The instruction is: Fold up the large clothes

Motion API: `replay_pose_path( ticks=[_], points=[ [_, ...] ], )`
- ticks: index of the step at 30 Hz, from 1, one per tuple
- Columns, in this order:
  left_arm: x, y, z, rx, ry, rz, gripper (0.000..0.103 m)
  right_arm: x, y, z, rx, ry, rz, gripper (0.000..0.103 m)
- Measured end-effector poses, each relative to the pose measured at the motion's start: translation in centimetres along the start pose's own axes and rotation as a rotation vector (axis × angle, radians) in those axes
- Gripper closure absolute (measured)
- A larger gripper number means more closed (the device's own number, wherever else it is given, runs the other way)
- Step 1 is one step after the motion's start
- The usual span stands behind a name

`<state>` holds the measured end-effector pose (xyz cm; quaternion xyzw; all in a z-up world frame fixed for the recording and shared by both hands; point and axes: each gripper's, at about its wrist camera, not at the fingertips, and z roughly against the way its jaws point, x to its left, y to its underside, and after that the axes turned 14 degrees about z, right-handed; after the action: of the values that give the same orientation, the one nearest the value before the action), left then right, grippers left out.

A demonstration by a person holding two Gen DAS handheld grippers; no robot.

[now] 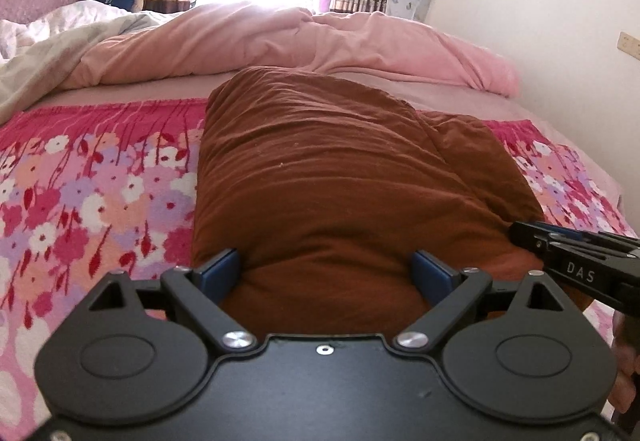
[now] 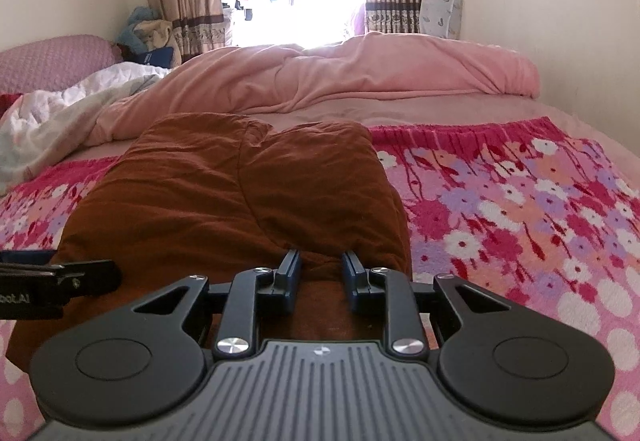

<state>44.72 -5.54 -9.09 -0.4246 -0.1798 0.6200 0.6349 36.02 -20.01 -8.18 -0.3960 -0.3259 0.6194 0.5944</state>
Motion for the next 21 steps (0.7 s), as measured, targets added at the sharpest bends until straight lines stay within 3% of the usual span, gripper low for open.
replay_pose_path(
  ticks=[6,8,10,13,21],
  points=[
    [-0.1,-0.2,3.5,0.016,0.008,0.024,0.009,0.3,-0.8,2.6,-0.029,0.007,0.022,0.068],
    [-0.3,0.4,5.9,-0.003,0.008,0.029,0.009,0.4,-0.8,4.8,-0.059,0.001,0.021,0.058],
    [-0.7,1.4,8.4,-0.028,-0.031,0.013,0.009,0.3,-0.5,7.2,-0.083,-0.015,0.01,0.038],
    [-1.0,3.7,12.4,-0.067,-0.077,0.007,0.009,0.4,0.6,11.0,-0.102,-0.024,0.007,0.028],
    [-0.9,10.9,18.9,-0.041,-0.146,0.061,0.009,1.5,5.5,19.1,-0.062,-0.003,0.03,0.02]
  ],
)
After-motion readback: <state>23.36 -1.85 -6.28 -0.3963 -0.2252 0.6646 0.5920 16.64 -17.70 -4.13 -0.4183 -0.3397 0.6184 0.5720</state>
